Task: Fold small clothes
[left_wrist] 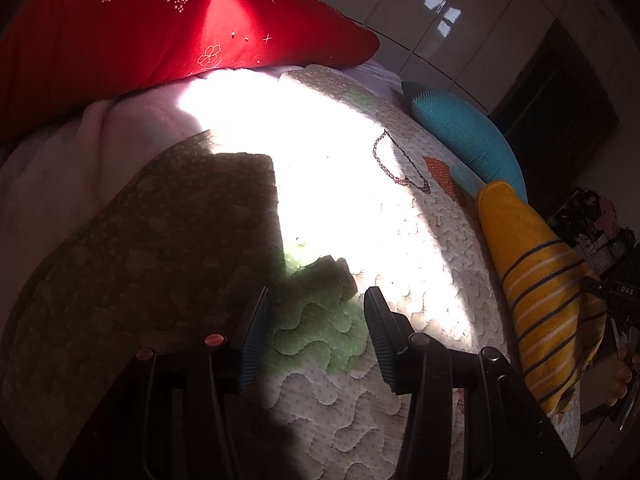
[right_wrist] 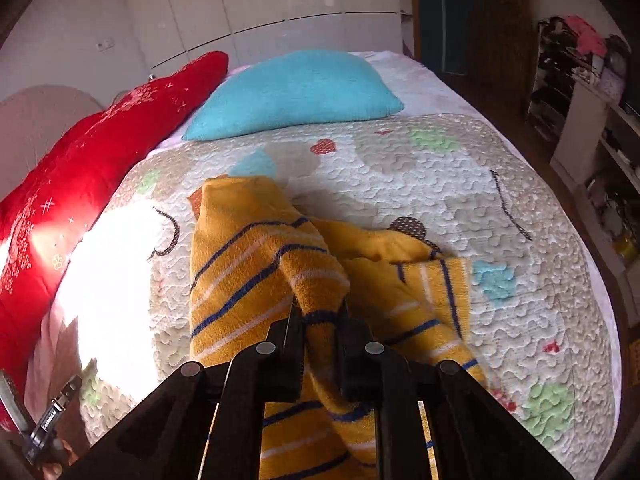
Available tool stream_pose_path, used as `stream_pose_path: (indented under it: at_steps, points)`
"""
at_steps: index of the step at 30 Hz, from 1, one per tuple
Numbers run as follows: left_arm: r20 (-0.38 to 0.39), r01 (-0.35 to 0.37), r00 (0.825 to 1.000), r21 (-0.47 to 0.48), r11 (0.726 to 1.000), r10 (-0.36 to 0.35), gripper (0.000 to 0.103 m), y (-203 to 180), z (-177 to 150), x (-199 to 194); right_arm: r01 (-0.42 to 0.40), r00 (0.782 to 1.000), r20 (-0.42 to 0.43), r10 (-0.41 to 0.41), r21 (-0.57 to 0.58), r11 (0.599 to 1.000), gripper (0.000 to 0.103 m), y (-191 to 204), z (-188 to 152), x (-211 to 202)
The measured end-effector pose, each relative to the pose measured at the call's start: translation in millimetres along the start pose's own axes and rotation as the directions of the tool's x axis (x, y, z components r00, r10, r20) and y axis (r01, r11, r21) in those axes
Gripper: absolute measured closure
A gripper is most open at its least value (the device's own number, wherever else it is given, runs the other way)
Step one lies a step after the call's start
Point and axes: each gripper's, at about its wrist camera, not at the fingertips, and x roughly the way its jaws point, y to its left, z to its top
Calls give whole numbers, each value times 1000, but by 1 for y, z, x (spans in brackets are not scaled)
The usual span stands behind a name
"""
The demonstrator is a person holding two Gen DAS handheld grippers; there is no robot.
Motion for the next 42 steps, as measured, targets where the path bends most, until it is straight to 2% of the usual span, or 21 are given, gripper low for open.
stream_pose_path:
  at_steps: [2,4,5,7,9,11,12,18,20,22,24,26,29,31,33,36,38,40,42]
  points:
    - [-2,8,1000,2,1000,-8,56,-1,0,0,78,997,-3,-78,33,996,89,-24,-12,-7]
    - [-6,15,1000,9,1000,-15,56,-3,-1,-1,133,989,-68,-130,46,990,83,-43,-30,2]
    - [-8,18,1000,15,1000,-17,56,-5,-2,0,137,985,-112,-130,58,989,81,-52,-40,9]
    - [-10,21,1000,34,999,-20,56,-9,-4,-1,105,983,-160,-91,82,991,78,-67,-58,17]
    - [-7,23,1000,58,998,-23,54,-14,-7,-1,36,993,-117,-23,109,993,70,-77,-67,5]
    - [-7,27,1000,82,996,-26,50,-20,-9,-3,-10,998,-56,19,153,988,53,-89,-69,-15]
    - [-11,34,999,93,995,-34,49,-23,-11,-4,-23,999,-18,26,175,984,52,-97,-69,-27]
    - [-77,105,993,172,979,-93,46,-62,-21,-6,-52,993,109,33,173,983,51,-120,-69,-76]
    - [-106,140,987,218,966,-120,46,-85,-26,-8,-78,990,128,60,145,986,52,-120,-71,-80]
    - [-128,155,984,277,948,-123,45,-113,-29,-7,-67,990,131,52,115,991,56,-116,-73,-75]
    - [-139,159,983,333,929,-118,45,-144,-33,-5,-64,992,111,52,104,993,63,-115,-77,-61]
    - [-145,172,982,392,904,-124,45,-175,-38,-4,-134,989,78,125,121,984,67,-117,-86,-45]
    - [-138,189,981,499,846,-137,44,-223,-49,-3,-216,976,-7,219,116,969,67,-108,-107,-19]
    - [-130,186,982,555,811,-136,44,-253,-56,2,-226,970,-68,232,83,971,67,-99,-124,-4]
    - [-128,171,985,580,797,-118,44,-272,-60,15,-213,974,-67,216,44,976,66,-96,-135,-3]
    - [-169,123,985,609,784,-24,44,-283,-69,48,-263,962,-64,267,62,963,67,-107,-129,-16]
    - [-207,96,977,640,762,50,44,-278,-83,65,-313,949,1,315,115,943,66,-125,-115,-33]
    - [-205,81,976,652,754,72,44,-268,-97,70,-324,946,57,319,150,934,66,-139,-93,-41]
    - [-196,88,979,634,768,50,44,-260,-101,67,-300,953,86,289,159,941,66,-145,-69,-37]
